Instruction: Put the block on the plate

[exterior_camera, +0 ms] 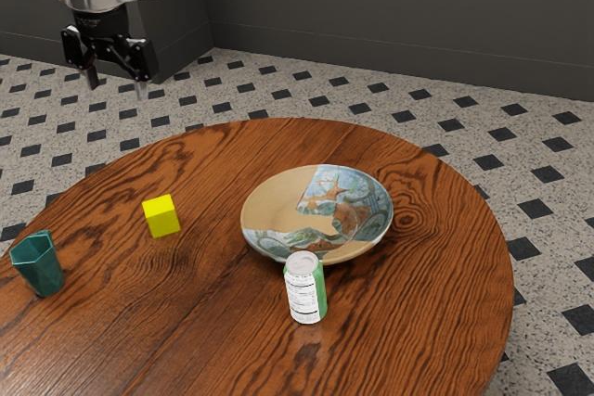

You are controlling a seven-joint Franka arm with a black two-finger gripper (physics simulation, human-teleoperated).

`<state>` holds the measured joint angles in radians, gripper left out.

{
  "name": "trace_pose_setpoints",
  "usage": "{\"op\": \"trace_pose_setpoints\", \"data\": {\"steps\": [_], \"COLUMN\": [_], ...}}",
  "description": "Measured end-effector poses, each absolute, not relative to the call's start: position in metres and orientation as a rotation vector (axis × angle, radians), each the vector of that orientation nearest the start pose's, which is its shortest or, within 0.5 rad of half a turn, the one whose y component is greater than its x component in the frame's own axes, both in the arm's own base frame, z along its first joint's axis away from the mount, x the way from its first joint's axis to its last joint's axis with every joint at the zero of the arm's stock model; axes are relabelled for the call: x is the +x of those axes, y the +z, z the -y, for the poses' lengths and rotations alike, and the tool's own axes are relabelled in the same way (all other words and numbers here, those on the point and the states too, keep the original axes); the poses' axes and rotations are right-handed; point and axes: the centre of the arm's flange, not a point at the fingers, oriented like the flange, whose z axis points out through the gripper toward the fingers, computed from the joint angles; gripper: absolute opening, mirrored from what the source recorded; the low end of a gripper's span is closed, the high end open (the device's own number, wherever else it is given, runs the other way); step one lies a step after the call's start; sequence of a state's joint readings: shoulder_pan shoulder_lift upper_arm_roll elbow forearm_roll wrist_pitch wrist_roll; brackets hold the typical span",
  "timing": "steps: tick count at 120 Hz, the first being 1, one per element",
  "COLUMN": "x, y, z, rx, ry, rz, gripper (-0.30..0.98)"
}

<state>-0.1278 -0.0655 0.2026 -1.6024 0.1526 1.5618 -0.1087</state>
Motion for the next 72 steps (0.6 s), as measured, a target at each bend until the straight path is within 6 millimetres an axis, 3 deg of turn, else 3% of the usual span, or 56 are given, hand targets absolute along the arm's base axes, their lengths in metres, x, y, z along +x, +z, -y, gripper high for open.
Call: {"op": "trace_pose_setpoints", "data": {"steps": [27, 48, 72], "x": [0.531, 0.539, 0.553], "y": [0.638, 0.558, 0.505], "z": [-0.06, -0.08, -0.115], "rx": [-2.988, -2.967, -2.947], "ry": [-0.023, 0.13, 0.128], "rz": [0.28, 0.308, 0.501], "gripper": [0.69, 0.69, 0.69]}}
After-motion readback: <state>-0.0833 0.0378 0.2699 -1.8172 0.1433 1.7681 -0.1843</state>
